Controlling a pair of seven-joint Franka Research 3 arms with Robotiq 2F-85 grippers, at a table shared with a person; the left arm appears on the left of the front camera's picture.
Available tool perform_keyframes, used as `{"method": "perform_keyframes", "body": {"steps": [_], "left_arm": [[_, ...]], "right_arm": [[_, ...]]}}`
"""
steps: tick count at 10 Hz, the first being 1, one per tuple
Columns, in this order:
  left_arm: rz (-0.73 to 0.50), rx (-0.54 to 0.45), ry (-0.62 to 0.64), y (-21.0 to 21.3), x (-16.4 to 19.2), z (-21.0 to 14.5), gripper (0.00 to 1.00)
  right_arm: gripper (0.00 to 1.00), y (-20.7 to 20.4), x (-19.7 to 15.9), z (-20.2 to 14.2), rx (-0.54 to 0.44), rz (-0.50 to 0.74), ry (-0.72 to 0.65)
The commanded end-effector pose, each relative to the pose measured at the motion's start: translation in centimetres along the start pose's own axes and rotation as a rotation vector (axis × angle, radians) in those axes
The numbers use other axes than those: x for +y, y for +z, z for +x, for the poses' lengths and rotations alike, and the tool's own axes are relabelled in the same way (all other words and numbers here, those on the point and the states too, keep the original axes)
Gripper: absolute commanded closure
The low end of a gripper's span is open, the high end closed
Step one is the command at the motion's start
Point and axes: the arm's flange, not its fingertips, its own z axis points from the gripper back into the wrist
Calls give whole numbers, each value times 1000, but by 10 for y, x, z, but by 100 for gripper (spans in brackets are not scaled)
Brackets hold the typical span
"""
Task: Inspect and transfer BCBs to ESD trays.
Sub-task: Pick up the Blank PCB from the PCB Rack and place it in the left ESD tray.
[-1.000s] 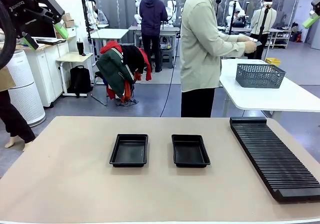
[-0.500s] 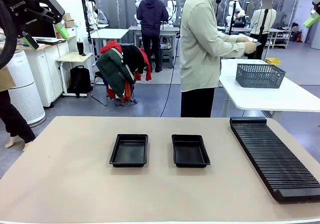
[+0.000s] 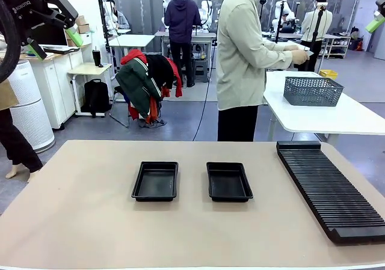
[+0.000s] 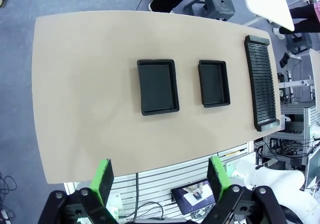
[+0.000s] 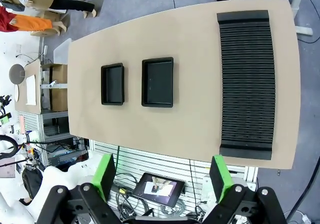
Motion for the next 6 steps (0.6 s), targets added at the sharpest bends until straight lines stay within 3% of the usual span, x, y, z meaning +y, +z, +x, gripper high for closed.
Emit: {"method": "perform_keyframes", "body": {"steps": [1, 4, 6], "left_arm": [[33, 26, 32, 3, -1, 2, 0], [59, 34, 37, 4, 0, 3, 0], [9, 11, -1, -1, 1, 0, 0]], "right_arm": [[0, 1, 1, 3, -6, -6, -34], [0, -2, 3, 3, -15, -16, -42], [0, -1, 0, 1, 2, 0, -1]]}}
